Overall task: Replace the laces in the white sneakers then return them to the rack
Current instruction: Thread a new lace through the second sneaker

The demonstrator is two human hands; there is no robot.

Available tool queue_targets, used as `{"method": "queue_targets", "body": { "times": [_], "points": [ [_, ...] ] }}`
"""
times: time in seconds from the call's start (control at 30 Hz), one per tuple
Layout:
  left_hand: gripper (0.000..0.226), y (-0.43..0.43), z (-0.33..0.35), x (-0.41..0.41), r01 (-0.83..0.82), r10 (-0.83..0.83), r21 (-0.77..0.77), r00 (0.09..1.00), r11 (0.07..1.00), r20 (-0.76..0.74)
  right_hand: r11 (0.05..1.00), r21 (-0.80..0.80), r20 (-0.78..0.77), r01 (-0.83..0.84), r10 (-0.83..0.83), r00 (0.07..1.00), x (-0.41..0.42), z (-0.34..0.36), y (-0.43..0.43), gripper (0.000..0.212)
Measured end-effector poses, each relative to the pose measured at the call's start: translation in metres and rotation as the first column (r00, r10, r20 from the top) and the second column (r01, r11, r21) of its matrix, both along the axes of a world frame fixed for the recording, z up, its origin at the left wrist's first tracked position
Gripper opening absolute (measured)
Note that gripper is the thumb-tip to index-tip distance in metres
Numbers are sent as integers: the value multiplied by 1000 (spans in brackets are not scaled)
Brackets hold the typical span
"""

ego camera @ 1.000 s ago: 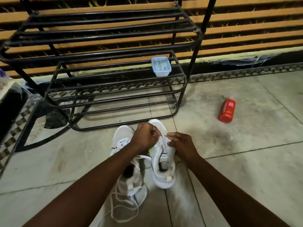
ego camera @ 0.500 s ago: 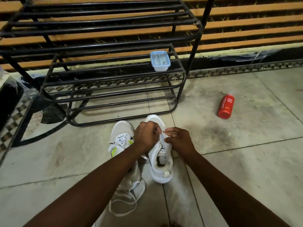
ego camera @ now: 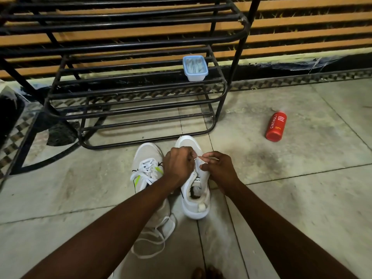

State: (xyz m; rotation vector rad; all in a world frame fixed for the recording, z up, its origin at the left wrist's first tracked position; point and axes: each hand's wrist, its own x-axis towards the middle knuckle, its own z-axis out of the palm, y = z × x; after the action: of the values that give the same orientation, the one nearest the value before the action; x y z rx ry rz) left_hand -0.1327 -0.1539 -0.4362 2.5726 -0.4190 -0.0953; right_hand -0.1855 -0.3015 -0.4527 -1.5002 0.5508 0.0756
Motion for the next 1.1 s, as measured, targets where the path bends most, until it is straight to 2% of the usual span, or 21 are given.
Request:
{"method": "queue_targets", "body": {
  "times": [0.1, 0.13, 0.27, 0.33, 0.5, 0.63, 0.7, 0.8, 0.87, 0.93, 0.97, 1.1],
  "points": [
    [17, -3, 3, 0, 120, -129, 137, 990, 983, 64, 1000, 16, 9, 1, -1, 1000, -2, -1, -2, 38],
    [16, -3, 3, 0, 103, -111, 120, 992, 987, 62, 1000, 13, 11, -1, 1, 1000, -2, -1, -2, 37],
    [8, -1, 2, 0, -133, 125, -154, 990, 979, -62, 998, -68, 30, -18, 20, 999, -3, -1, -1, 36],
    [8, -2, 2, -1, -133, 124, -137, 990, 982, -69, 993, -111, 44, -30, 35, 998, -2, -1, -1, 36],
    [13, 1, 4, 3, 103, -103, 10, 995, 995, 15, 985, -161, 47, -65, 74, 996, -3, -2, -3, 35],
    [12, -1, 4, 1, -28, 27, -66, 999, 997, -23, 990, -122, 63, -75, 83, 995, -3, -3, -3, 36],
    [13, -1, 3, 1, -59, 54, -96, 997, 994, -58, 984, -173, 76, -39, 53, 996, -5, -4, 0, 35],
    [16, -4, 3, 2, -44, 43, -22, 998, 999, -36, 917, -394, 140, 64, -9, 990, -13, 1, 13, 32],
    [17, -6, 2, 0, -32, 31, 32, 999, 999, 26, 793, -591, 248, 147, 6, 969, -18, 1, 23, 25],
    [15, -7, 2, -2, 3, -8, 64, 996, 998, 85, 640, -752, 276, 155, 92, 957, -19, -2, 29, 20],
    [12, -6, 2, -1, 11, -17, 65, 995, 998, 94, 614, -779, 245, 127, 112, 963, -18, -4, 29, 20],
    [13, -4, 2, 5, 14, -16, 41, 999, 999, 46, 637, -768, 185, 69, 117, 976, -19, -10, 29, 16]
  ]
}}
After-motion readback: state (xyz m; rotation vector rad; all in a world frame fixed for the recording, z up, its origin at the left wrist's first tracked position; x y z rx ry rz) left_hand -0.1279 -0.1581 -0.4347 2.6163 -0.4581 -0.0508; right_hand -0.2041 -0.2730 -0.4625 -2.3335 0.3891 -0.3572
